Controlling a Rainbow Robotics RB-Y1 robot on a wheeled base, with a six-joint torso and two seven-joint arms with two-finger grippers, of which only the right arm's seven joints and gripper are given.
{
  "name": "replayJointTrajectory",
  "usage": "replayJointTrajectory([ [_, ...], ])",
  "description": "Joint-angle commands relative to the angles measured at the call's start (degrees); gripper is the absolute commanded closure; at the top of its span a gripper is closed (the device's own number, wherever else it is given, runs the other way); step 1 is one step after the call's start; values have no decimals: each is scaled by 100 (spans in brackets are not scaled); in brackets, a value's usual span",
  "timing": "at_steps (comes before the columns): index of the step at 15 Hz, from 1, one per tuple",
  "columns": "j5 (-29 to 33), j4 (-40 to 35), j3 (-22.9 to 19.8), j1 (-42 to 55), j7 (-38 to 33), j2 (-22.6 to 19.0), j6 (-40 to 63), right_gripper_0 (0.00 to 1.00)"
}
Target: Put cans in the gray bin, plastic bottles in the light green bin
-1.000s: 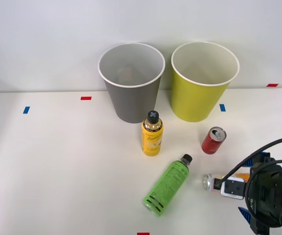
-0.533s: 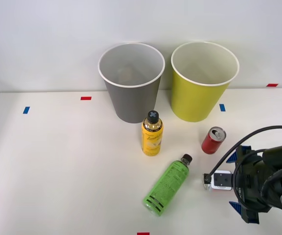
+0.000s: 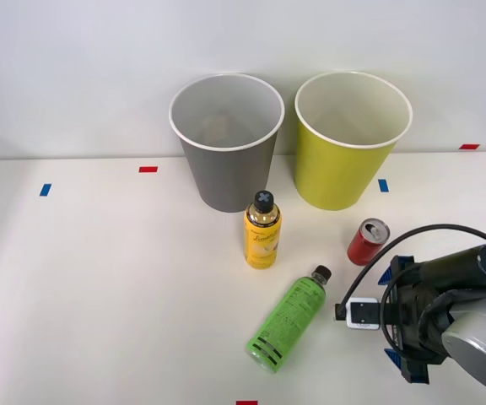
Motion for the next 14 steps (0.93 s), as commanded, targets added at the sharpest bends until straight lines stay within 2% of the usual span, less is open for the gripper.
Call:
replayJointTrajectory([
  [1,279,365,103,-137,51,324,-2,0],
  [4,578,453,252,-207,60,386,-2,0],
  [9,666,620,270,-233,51,403,-2,0],
  [14,780,849,279,-260,51,614,-46,0],
])
